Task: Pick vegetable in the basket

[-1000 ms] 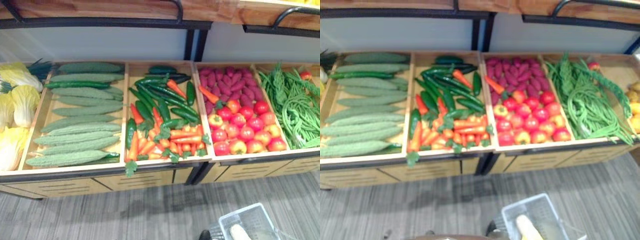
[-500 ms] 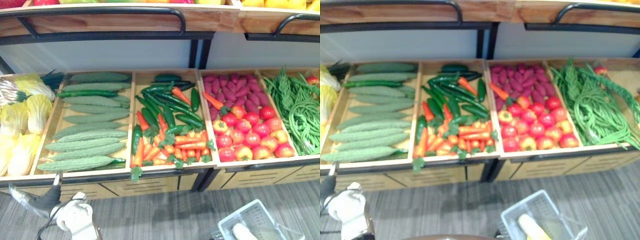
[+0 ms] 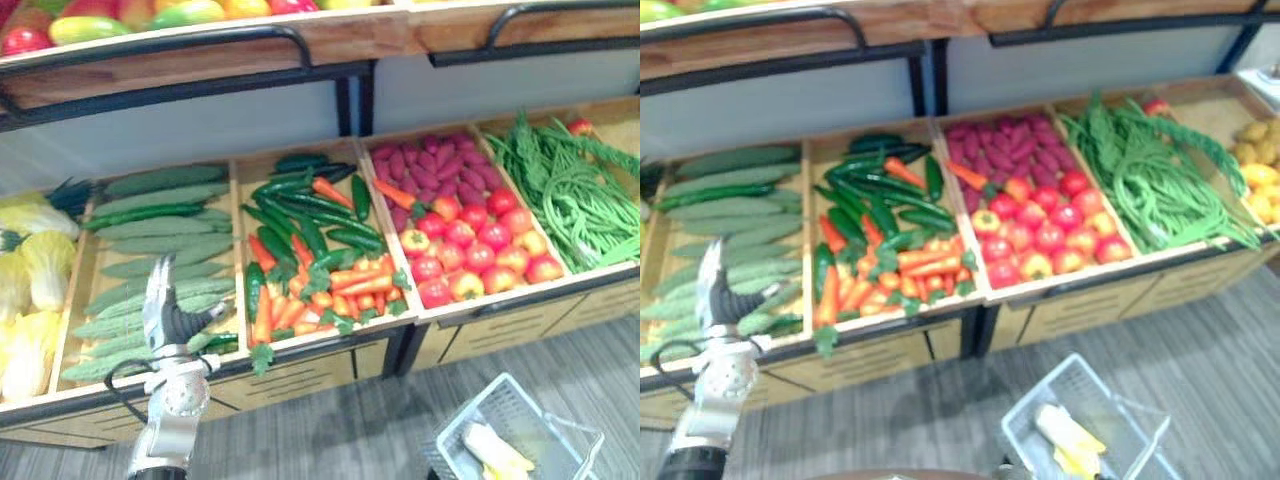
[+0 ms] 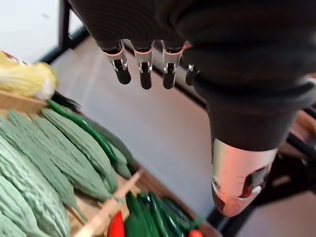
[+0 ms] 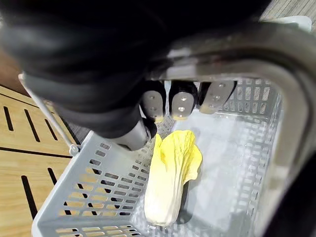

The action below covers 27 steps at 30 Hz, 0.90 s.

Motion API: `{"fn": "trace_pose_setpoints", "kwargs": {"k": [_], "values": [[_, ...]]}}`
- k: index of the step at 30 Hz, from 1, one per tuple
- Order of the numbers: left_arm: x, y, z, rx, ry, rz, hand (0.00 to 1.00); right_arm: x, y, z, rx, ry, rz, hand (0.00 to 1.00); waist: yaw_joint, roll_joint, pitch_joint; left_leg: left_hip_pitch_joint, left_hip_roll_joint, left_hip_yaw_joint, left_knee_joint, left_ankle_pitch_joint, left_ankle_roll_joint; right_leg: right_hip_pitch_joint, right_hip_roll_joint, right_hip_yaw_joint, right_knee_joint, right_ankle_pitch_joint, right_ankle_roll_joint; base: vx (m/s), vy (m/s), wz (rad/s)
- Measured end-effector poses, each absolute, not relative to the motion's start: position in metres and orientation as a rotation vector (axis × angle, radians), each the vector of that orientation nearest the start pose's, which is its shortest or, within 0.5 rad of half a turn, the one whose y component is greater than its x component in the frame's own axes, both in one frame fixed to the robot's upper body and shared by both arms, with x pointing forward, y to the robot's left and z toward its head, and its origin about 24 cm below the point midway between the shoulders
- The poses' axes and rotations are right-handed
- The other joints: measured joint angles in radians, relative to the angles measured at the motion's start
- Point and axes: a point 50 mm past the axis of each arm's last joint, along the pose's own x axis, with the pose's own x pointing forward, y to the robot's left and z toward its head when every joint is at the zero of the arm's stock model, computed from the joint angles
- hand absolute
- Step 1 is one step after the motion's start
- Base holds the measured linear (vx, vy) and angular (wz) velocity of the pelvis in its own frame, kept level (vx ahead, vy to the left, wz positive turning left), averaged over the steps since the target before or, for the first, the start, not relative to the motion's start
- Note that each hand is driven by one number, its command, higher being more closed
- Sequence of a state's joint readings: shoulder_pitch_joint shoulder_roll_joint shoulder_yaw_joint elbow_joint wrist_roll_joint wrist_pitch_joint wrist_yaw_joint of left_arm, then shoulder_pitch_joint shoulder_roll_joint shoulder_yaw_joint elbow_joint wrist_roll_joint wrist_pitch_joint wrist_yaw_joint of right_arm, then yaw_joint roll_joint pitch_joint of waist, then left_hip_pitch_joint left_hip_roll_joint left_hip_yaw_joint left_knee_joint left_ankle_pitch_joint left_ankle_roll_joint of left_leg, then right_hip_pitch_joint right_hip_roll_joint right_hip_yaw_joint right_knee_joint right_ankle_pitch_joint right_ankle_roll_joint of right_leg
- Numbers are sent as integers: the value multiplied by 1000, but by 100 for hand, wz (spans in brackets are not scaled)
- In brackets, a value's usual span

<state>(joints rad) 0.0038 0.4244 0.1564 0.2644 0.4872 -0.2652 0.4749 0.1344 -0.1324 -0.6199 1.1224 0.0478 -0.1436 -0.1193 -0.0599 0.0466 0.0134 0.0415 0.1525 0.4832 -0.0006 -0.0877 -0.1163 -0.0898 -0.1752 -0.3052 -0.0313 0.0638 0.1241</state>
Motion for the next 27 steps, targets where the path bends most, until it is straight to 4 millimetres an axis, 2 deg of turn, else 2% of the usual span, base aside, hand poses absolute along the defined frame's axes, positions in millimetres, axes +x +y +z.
{"fn": "trace_pose_setpoints", "kwargs": {"k": [2,5,11,18,20,24,27], "values": [[244,282,55,942,-176,393,0,43,-281,-148,125,1013,-808,100,-20,6,4,1,-1,10,3,0,0,-8,1,17,0,1,-1,-1,-39,-24],[257,276,60,1010,-202,307,0,45,-283,-147,109,1006,-790,100,-20,9,20,10,-1,32,3,0,0,-15,4,40,0,5,-5,-9,-42,-26],[283,247,68,1137,-282,70,0,53,-285,-144,88,965,-771,100,-21,7,62,6,-3,66,3,-2,-3,-56,0,80,26,6,-5,-51,-40,-17],[302,203,78,1170,-392,-147,0,69,-282,-139,69,905,-730,100,-13,-11,99,-38,16,94,33,-20,-6,-101,0,101,53,6,-4,-75,-52,-6],[306,189,82,1178,-433,-207,0,72,-283,-137,61,888,-727,100,10,-12,101,-40,20,113,41,-23,-8,-116,2,119,62,6,-4,-49,-45,-18],[314,168,91,1199,-493,-296,0,77,-284,-134,51,866,-716,100,18,-15,110,-58,23,113,49,-23,-9,-135,0,122,73,6,-4,-47,-36,0],[317,161,95,1205,-515,-318,0,80,-282,-133,39,857,-697,100,22,-21,117,-61,29,116,60,-25,-11,-140,1,126,86,6,-4,-40,-32,0]]}}
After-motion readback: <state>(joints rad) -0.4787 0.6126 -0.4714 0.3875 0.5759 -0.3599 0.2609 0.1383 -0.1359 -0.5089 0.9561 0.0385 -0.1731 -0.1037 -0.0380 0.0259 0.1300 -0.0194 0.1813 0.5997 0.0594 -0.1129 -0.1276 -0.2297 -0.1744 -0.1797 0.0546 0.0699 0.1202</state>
